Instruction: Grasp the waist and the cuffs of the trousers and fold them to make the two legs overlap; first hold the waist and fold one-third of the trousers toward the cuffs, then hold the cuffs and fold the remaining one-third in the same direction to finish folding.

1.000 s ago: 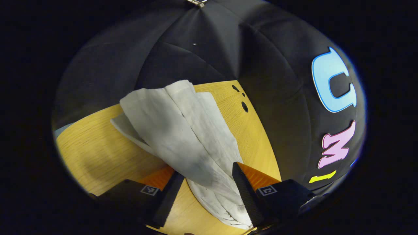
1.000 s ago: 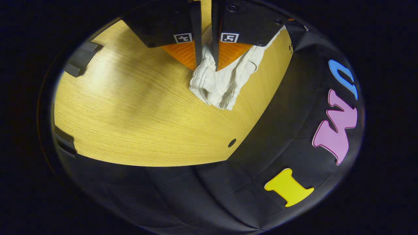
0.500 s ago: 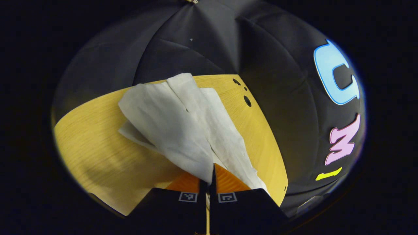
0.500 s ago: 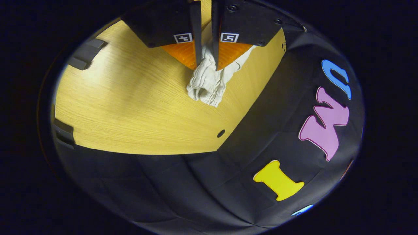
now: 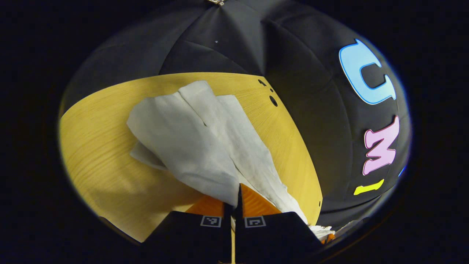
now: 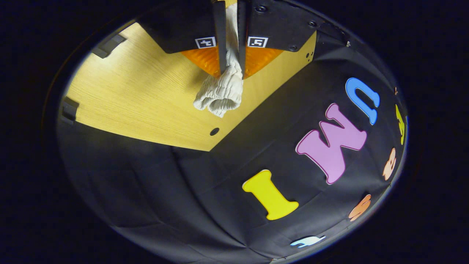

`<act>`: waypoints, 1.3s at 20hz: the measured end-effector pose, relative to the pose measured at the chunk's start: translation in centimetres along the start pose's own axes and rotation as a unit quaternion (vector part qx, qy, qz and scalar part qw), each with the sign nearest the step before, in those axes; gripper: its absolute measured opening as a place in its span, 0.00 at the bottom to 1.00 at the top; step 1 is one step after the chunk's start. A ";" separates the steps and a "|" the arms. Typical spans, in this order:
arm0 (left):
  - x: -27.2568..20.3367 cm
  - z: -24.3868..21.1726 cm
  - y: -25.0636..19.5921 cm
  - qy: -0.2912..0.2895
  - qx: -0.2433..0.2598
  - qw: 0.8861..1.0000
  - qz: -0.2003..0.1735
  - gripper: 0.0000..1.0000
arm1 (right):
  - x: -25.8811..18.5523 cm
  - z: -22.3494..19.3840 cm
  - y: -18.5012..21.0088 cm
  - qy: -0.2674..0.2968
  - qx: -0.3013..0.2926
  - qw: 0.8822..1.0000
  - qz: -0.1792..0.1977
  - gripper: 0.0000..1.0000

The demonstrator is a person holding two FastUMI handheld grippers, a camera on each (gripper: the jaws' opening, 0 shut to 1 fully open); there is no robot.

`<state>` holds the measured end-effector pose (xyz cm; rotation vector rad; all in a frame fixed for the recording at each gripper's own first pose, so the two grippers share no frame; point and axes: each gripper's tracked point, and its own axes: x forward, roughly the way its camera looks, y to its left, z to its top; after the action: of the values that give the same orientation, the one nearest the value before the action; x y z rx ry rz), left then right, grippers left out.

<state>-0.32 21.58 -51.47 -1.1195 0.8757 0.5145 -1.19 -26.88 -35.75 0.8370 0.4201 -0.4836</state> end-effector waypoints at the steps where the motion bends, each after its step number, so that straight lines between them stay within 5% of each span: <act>1: -0.2 -0.4 -0.1 0.001 0.000 1.000 0.000 0.09 | -0.1 0.2 1.1 -0.002 -0.004 1.000 0.010 0.16; 8: -0.4 -4.0 -1.3 0.006 0.005 1.000 -0.005 0.09 | -0.6 -1.6 11.2 0.014 -0.091 0.992 0.083 0.16; 13: -0.6 -5.9 -2.0 0.005 -0.001 1.000 -0.013 0.09 | -1.0 -7.9 16.7 0.068 -0.153 0.977 0.135 0.16; 19: -0.8 -6.9 -2.1 0.004 -0.014 1.000 -0.015 0.09 | -0.5 -18.2 18.8 0.153 -0.207 0.952 0.167 0.11; 25: -0.6 -6.9 -2.0 0.005 -0.013 1.000 -0.013 0.09 | -3.6 -29.2 19.4 0.295 -0.215 0.907 0.210 0.26; 26: -0.7 -7.0 -1.9 0.005 -0.015 1.000 -0.013 0.09 | -4.6 -30.2 20.4 0.314 -0.196 0.900 0.231 0.42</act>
<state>-1.67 14.41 -51.05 -1.1605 0.8637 0.5015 1.57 9.57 -39.19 0.6505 0.8541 0.3318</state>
